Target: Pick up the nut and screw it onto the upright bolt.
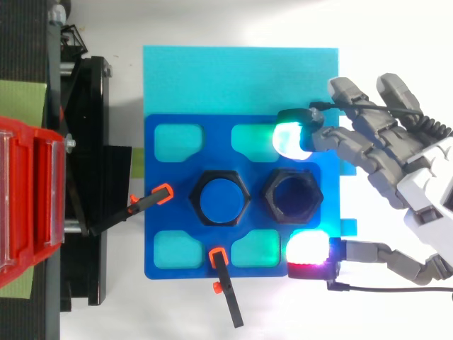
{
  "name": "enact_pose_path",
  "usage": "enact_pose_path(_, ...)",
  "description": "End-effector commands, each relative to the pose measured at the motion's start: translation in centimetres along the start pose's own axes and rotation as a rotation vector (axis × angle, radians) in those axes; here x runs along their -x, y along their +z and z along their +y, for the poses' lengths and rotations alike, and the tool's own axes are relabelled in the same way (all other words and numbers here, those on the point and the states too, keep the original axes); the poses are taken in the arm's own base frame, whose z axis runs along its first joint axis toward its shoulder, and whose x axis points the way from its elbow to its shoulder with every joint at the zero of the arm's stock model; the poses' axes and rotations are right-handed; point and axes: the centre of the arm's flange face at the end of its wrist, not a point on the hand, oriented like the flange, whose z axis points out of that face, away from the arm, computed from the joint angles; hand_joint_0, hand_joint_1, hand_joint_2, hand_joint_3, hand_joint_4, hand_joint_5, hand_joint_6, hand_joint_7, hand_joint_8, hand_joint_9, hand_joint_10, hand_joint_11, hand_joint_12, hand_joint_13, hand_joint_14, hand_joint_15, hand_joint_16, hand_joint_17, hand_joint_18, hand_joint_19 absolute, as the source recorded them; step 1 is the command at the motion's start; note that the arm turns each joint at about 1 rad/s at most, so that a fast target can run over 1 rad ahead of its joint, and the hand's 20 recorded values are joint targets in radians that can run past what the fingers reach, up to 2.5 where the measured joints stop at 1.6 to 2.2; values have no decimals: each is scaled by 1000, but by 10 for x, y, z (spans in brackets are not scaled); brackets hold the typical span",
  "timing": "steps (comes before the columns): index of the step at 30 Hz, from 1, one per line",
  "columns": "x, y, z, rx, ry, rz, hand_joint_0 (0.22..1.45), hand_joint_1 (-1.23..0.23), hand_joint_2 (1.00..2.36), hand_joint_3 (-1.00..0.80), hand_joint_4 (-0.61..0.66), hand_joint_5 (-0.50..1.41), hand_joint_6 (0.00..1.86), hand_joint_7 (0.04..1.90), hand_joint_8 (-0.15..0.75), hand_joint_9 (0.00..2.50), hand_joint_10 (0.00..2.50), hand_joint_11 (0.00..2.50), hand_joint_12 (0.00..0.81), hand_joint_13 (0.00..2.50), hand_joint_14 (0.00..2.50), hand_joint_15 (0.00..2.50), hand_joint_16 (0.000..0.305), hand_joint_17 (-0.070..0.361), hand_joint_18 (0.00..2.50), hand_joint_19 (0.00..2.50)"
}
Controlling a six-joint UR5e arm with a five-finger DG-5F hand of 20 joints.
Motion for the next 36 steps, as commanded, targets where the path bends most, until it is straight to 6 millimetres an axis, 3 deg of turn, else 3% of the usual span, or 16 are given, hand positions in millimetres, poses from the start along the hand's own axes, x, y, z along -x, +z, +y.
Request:
enact_pose_path(1,0,2,0,8,-2,5,431,-845,1000,-500,241,-289,501,601,322,109,0,0,442,225,0,0,57,129,98,0)
enact_pose_path(15,0,7,-2,34,-17,23,547,-859,1000,-500,243,-263,502,676,309,205,0,0,399,316,0,0,48,108,191,0)
enact_pose_path(28,3,11,-5,32,-16,23,572,-836,1000,-500,320,-197,503,1041,324,442,0,0,379,541,0,0,42,95,371,0)
enact_pose_path(36,4,12,-7,27,-24,27,573,-806,1000,-500,324,-183,503,1072,331,508,0,0,379,589,0,2,41,93,416,0)
